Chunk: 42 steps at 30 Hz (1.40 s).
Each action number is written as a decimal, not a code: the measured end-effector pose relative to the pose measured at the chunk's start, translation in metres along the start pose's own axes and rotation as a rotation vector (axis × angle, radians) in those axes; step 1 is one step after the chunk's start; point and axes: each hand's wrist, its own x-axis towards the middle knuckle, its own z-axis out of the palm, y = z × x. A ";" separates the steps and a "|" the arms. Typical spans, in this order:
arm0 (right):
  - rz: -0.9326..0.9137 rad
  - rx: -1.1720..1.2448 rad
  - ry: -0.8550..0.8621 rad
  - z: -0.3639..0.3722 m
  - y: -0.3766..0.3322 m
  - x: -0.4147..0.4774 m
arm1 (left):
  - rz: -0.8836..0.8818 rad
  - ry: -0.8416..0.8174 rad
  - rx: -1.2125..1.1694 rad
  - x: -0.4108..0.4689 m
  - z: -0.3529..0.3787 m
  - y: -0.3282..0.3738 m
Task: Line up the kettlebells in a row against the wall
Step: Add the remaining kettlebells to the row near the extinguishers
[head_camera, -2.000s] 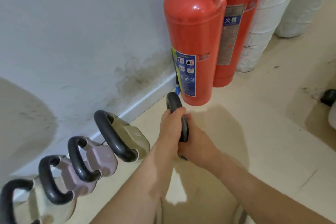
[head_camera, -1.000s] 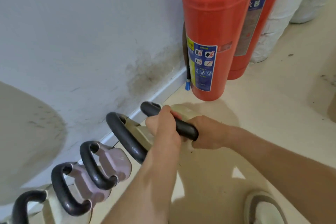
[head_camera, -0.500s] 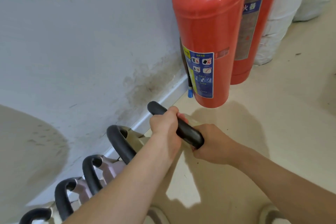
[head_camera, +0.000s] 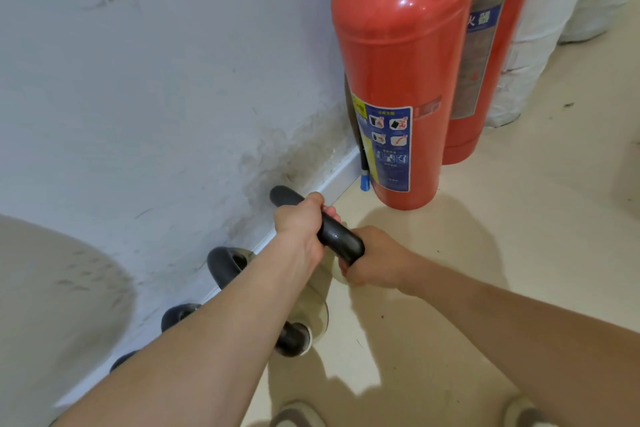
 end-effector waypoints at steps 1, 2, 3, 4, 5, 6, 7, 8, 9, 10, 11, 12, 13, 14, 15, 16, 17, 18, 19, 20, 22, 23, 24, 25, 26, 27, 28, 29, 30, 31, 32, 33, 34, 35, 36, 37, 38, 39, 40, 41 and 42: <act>0.011 0.013 -0.010 0.000 0.000 0.000 | 0.006 0.000 0.010 -0.001 0.000 0.000; 0.020 0.025 -0.022 0.001 -0.001 0.000 | 0.009 -0.006 0.011 -0.002 -0.001 0.001; 0.027 0.037 -0.030 0.003 -0.002 -0.001 | 0.013 -0.018 0.011 -0.004 -0.003 0.002; 0.029 0.049 -0.029 0.003 -0.003 -0.001 | 0.020 -0.037 0.025 -0.006 -0.005 0.003; 0.030 0.064 -0.022 0.004 -0.003 -0.002 | 0.037 -0.050 0.077 -0.006 -0.007 0.004; 0.030 0.079 -0.015 0.004 -0.003 -0.002 | 0.058 -0.058 0.178 -0.007 -0.011 0.005; 0.032 0.097 -0.011 0.004 -0.004 -0.003 | 0.080 -0.071 0.319 -0.009 -0.017 0.007; 0.035 0.114 -0.011 0.004 -0.004 -0.003 | 0.100 -0.090 0.474 -0.010 -0.024 0.009; 0.037 0.126 -0.009 0.005 -0.004 -0.004 | 0.117 -0.120 0.624 -0.011 -0.033 0.014; 0.036 0.131 -0.004 0.006 -0.004 -0.005 | 0.152 -0.152 0.774 -0.012 -0.043 0.019; 0.035 0.134 0.004 0.006 -0.005 -0.006 | 0.220 -0.175 0.935 -0.012 -0.052 0.025; 0.036 0.138 0.009 0.007 -0.005 -0.007 | 0.322 -0.191 1.116 -0.012 -0.062 0.031; 0.041 0.137 0.009 0.007 -0.006 -0.008 | 0.445 -0.214 1.308 -0.013 -0.072 0.037; 0.046 0.132 0.004 0.007 -0.008 -0.008 | 0.551 -0.253 1.519 -0.015 -0.082 0.043; 0.048 0.130 -0.009 0.006 -0.010 -0.009 | 0.629 -0.314 1.721 -0.019 -0.093 0.048; 0.049 0.138 -0.026 0.004 -0.014 -0.009 | 0.686 -0.399 1.884 -0.023 -0.104 0.051; 0.048 0.149 -0.040 0.003 -0.018 -0.009 | 0.720 -0.485 1.997 -0.028 -0.116 0.050; 0.041 0.152 -0.048 0.002 -0.023 -0.007 | 0.742 -0.551 2.071 -0.033 -0.127 0.048; 0.032 0.132 -0.043 0.002 -0.028 -0.003 | 0.789 -0.598 2.117 -0.036 -0.139 0.044; 0.025 0.089 -0.022 0.003 -0.033 0.001 | 0.846 -0.621 2.172 -0.036 -0.149 0.039; 0.016 -0.013 0.044 0.006 -0.042 0.007 | 1.011 -0.603 2.264 -0.028 -0.160 0.026; 0.020 -0.050 0.075 0.008 -0.045 0.009 | 1.110 -0.572 2.239 -0.021 -0.163 0.019; 0.026 -0.073 0.103 0.010 -0.047 0.009 | 1.187 -0.537 2.185 -0.013 -0.163 0.013; 0.031 -0.086 0.125 0.012 -0.047 0.009 | 1.226 -0.510 2.132 -0.009 -0.161 0.008; 0.030 -0.096 0.143 0.013 -0.047 0.009 | 1.265 -0.482 2.091 -0.005 -0.159 0.005; 0.027 -0.103 0.155 0.014 -0.046 0.008 | 1.293 -0.465 2.061 -0.003 -0.159 0.002; 0.024 -0.104 0.163 0.015 -0.046 0.008 | 1.324 -0.457 2.037 -0.001 -0.159 0.000; 0.022 -0.101 0.170 0.015 -0.045 0.007 | 1.354 -0.455 2.016 0.000 -0.161 -0.001; 0.019 -0.098 0.175 0.016 -0.045 0.007 | 1.373 -0.459 1.996 0.000 -0.162 -0.002; 0.016 -0.094 0.180 0.016 -0.045 0.008 | 1.388 -0.466 1.969 -0.001 -0.163 -0.002; 0.014 -0.095 0.184 0.017 -0.046 0.007 | 1.393 -0.474 1.944 -0.001 -0.164 -0.001; 0.013 -0.094 0.189 0.017 -0.047 0.008 | 1.399 -0.480 1.925 -0.002 -0.163 0.000; 0.015 -0.094 0.193 0.017 -0.048 0.007 | 1.408 -0.485 1.919 -0.003 -0.162 0.001; 0.017 -0.094 0.199 0.018 -0.048 0.007 | 1.406 -0.495 1.922 -0.003 -0.161 0.003; 0.018 -0.098 0.206 0.018 -0.048 0.006 | 1.400 -0.504 1.933 -0.003 -0.160 0.004; 0.016 -0.106 0.216 0.019 -0.048 0.006 | 1.386 -0.509 1.950 -0.003 -0.160 0.005; 0.015 -0.125 0.223 0.019 -0.048 0.006 | 1.357 -0.502 1.966 -0.003 -0.160 0.006; 0.016 -0.151 0.227 0.020 -0.048 0.006 | 1.340 -0.480 1.976 -0.004 -0.160 0.006; 0.025 -0.176 0.220 0.019 -0.048 0.006 | 1.296 -0.449 2.006 -0.006 -0.159 0.006; 0.038 -0.202 0.203 0.018 -0.049 0.006 | 1.240 -0.425 2.042 -0.010 -0.159 0.005; 0.058 -0.225 0.175 0.015 -0.050 0.003 | 1.179 -0.403 2.076 -0.015 -0.159 0.004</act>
